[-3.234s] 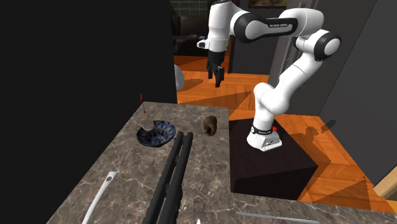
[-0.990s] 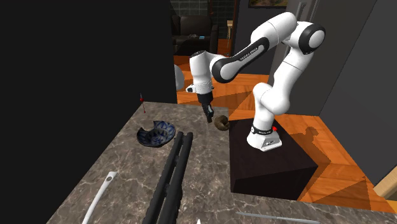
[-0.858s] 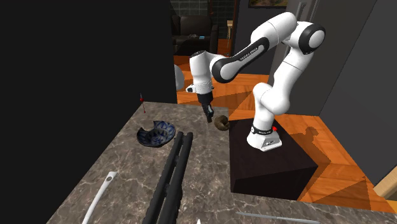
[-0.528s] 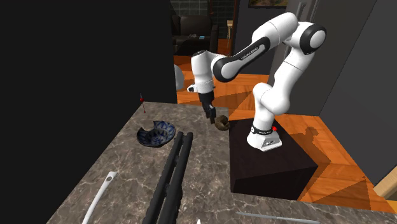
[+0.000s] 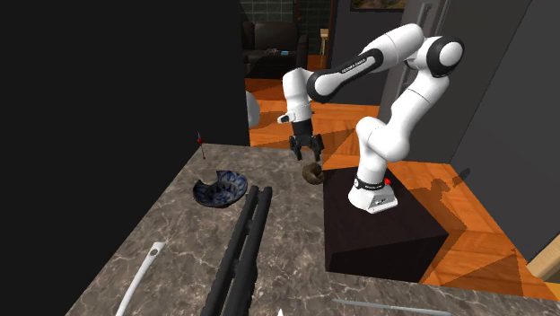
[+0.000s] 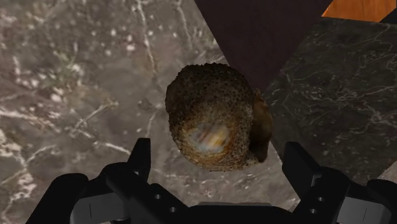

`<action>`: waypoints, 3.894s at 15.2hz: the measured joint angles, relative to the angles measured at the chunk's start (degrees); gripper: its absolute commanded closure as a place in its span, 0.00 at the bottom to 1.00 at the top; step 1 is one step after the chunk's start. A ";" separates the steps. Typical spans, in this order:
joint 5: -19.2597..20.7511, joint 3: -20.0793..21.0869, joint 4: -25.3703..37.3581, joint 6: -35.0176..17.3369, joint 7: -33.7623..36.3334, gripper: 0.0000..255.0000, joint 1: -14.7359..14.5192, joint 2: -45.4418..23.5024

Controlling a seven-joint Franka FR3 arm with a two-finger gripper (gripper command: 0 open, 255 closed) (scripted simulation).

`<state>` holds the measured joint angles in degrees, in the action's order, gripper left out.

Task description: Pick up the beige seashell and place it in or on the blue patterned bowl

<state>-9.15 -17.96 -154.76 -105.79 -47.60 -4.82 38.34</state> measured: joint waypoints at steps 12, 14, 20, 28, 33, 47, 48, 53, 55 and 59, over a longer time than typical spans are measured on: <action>-0.85 -0.28 -4.25 -5.14 -1.85 0.00 -0.81 -0.93; -0.86 -0.29 -4.20 -5.13 -1.84 1.00 -0.81 -0.90; -0.86 -0.29 -4.18 -5.14 -1.85 1.00 -0.80 -0.89; -0.69 0.13 -2.16 -1.98 -0.83 1.00 -0.70 0.31; -0.72 0.95 0.56 2.45 0.89 1.00 -0.66 2.33; -1.03 2.04 10.00 13.27 4.18 1.00 -0.99 4.25; -1.10 2.08 10.82 13.90 4.37 1.00 -1.08 4.09; -1.53 2.33 14.72 16.66 5.30 1.00 -1.56 3.14; -2.36 2.20 17.91 15.73 5.21 1.00 -2.61 -0.97; -4.47 2.10 24.78 13.73 5.13 1.00 -4.76 -9.85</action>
<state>-13.62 -15.87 -129.98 -92.07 -42.48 -9.59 28.49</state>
